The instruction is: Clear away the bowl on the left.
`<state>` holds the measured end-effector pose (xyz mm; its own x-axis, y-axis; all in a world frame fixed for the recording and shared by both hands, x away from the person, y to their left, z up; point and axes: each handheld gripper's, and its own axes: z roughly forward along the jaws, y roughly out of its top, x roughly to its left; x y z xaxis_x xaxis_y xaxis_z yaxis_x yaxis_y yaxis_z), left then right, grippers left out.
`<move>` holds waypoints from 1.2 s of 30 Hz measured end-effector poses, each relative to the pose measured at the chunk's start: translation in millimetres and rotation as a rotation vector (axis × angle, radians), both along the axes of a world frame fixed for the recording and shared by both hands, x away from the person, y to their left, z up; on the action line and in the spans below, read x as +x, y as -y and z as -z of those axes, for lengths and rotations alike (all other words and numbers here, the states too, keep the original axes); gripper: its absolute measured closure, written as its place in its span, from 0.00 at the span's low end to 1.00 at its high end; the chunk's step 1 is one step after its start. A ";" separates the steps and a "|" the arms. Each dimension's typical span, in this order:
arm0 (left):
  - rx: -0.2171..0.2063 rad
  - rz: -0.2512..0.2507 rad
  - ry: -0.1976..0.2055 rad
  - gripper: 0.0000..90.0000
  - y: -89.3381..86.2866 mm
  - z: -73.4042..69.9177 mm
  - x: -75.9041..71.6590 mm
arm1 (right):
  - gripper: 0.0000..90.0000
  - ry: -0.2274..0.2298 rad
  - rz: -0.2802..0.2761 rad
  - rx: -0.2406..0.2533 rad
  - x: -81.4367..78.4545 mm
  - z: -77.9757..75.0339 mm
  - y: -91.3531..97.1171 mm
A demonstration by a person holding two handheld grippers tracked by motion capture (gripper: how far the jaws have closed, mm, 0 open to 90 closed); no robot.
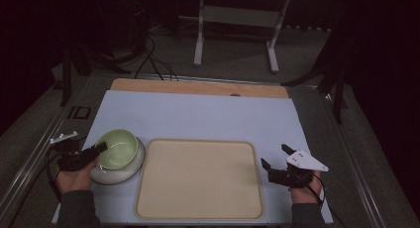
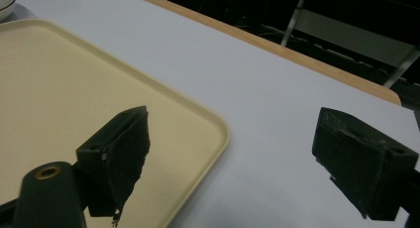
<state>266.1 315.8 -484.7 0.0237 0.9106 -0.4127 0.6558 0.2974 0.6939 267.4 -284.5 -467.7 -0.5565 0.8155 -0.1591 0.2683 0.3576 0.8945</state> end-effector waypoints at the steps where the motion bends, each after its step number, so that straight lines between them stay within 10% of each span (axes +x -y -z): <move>1: -0.002 0.002 0.008 0.90 1.8 -0.7 0.0 | 0.16 0.001 -0.001 0.000 0.0 -0.2 0.2; 36: -0.015 0.061 0.078 0.90 26.1 -18.8 -3.8 | 0.16 0.008 0.002 0.006 -0.5 -1.2 1.7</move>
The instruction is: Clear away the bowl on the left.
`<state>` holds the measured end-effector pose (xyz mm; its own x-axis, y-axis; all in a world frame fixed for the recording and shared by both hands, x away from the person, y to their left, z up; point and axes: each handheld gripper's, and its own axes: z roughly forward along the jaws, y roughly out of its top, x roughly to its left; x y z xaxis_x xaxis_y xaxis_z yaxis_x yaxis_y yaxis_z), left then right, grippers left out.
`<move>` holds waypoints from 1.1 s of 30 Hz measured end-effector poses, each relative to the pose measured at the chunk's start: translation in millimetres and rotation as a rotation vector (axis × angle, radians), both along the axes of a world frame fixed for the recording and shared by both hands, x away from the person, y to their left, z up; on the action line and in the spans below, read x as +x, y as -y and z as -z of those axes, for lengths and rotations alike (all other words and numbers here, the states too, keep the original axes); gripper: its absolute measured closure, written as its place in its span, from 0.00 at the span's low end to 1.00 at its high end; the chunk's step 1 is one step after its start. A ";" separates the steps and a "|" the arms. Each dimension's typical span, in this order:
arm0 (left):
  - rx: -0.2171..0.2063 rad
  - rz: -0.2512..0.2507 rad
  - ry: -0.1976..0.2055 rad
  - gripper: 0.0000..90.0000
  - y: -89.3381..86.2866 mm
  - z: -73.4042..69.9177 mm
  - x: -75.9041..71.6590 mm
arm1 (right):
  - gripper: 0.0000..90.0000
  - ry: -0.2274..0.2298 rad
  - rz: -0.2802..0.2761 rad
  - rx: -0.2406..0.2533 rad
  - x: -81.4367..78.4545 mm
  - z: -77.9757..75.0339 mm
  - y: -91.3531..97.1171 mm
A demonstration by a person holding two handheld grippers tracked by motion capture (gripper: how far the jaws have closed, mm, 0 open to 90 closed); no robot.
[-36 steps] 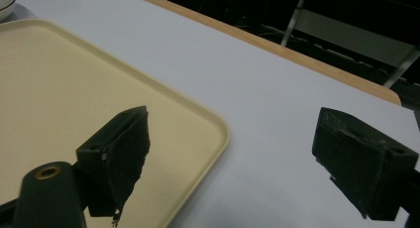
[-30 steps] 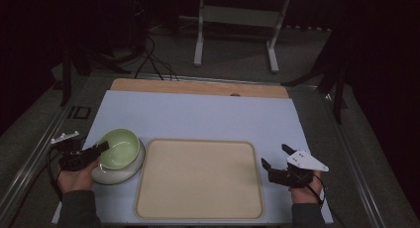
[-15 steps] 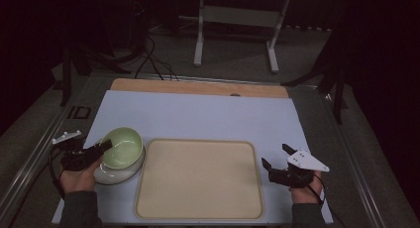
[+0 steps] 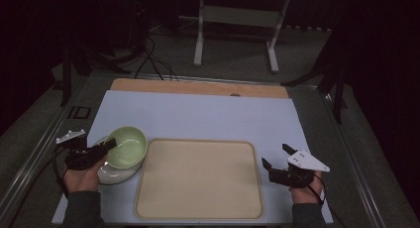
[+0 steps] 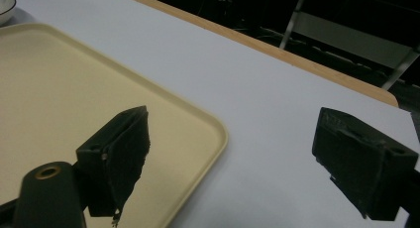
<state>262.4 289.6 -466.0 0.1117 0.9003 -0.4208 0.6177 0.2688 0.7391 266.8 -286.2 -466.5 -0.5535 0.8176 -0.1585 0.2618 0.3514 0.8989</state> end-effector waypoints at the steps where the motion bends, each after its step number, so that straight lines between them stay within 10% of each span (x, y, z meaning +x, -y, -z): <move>1: -0.001 0.001 -0.001 0.90 0.3 -0.2 -0.1 | 0.16 0.000 0.000 0.000 0.0 0.0 0.0; 33: 0.013 0.083 -0.003 0.89 32.6 0.2 4.9 | 0.16 -0.006 0.001 -0.001 0.4 0.2 0.5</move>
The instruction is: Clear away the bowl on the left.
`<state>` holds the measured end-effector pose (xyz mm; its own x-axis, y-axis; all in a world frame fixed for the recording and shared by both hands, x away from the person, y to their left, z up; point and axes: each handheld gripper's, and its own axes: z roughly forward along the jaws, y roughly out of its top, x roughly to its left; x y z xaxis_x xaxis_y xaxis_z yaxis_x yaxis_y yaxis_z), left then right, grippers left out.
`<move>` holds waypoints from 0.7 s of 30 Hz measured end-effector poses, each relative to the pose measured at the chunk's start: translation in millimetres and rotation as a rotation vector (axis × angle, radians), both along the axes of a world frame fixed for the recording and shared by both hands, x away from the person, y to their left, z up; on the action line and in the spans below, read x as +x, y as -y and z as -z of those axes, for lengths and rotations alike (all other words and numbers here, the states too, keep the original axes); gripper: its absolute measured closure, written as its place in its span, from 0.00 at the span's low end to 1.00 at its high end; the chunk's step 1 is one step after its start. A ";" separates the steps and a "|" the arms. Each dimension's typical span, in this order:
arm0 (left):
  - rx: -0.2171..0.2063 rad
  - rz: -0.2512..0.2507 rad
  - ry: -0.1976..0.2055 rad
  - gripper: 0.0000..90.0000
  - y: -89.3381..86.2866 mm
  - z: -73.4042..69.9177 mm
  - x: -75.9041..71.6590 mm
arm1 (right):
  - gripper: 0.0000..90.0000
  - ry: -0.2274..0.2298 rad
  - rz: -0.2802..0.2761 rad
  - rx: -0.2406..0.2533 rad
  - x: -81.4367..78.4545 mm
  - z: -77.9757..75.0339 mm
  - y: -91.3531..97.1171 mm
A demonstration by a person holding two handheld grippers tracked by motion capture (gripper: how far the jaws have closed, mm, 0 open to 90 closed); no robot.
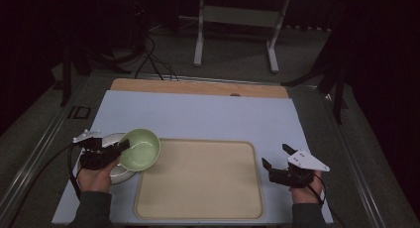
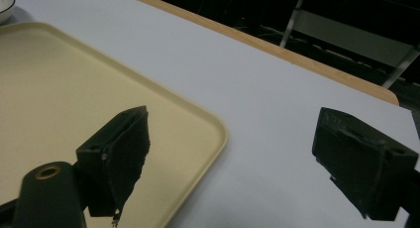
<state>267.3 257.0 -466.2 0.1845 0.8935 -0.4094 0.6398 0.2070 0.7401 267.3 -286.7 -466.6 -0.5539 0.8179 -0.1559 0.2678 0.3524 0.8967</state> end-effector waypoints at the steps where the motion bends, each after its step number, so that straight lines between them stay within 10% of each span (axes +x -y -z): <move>1: 0.002 0.004 0.000 0.89 1.1 0.2 0.3 | 0.16 0.000 0.001 0.000 0.1 0.0 0.0; 21: 0.020 0.048 -0.002 0.90 22.6 0.5 2.4 | 0.16 0.001 0.001 0.003 -0.4 -0.4 0.8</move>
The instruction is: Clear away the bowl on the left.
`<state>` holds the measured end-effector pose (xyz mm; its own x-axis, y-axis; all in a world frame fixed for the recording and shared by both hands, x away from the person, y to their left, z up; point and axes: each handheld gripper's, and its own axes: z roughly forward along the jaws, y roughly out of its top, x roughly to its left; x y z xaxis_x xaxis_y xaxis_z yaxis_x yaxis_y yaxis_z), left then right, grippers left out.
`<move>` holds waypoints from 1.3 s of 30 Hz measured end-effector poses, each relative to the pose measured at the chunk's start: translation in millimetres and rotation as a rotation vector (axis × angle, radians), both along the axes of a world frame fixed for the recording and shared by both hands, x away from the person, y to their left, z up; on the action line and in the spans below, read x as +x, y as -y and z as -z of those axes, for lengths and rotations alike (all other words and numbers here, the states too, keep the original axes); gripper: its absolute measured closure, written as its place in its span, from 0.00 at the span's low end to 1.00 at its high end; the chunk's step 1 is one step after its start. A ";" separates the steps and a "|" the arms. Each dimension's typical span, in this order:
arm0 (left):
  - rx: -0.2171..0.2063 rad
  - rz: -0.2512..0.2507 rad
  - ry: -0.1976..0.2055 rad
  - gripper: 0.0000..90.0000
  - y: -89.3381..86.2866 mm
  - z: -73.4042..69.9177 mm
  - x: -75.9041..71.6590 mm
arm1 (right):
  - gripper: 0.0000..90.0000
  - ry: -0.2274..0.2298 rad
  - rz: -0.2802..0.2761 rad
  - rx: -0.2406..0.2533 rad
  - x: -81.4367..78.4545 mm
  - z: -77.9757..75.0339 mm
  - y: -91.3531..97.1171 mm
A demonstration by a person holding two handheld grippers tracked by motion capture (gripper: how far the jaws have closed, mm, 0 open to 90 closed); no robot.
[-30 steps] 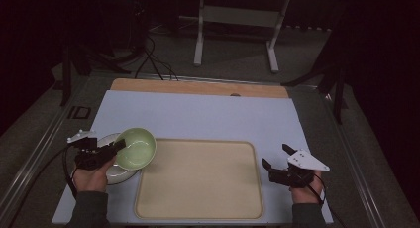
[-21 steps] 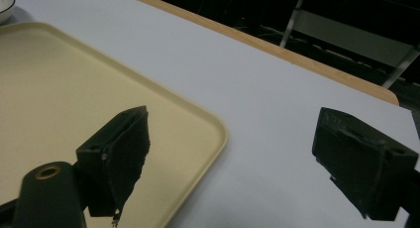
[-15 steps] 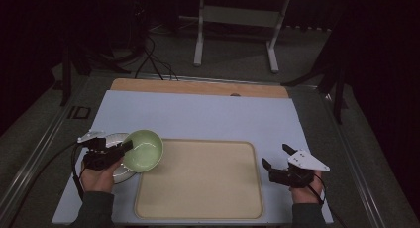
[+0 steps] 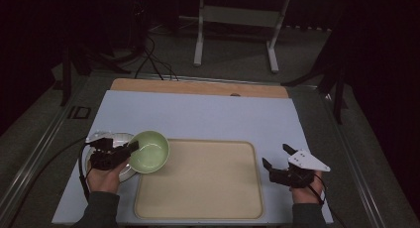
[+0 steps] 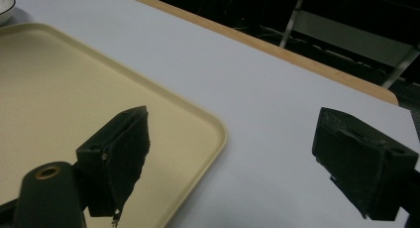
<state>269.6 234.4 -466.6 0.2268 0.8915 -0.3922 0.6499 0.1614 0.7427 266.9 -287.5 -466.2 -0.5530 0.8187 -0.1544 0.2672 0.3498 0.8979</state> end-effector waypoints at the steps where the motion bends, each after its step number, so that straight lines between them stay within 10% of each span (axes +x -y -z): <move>1: 0.000 0.002 0.000 0.90 1.1 0.1 0.2 | 0.16 0.000 0.000 0.000 0.0 0.0 0.0; 39: -0.004 0.041 0.006 0.90 26.3 3.8 5.4 | 0.16 -0.003 0.002 0.004 0.6 -0.1 0.5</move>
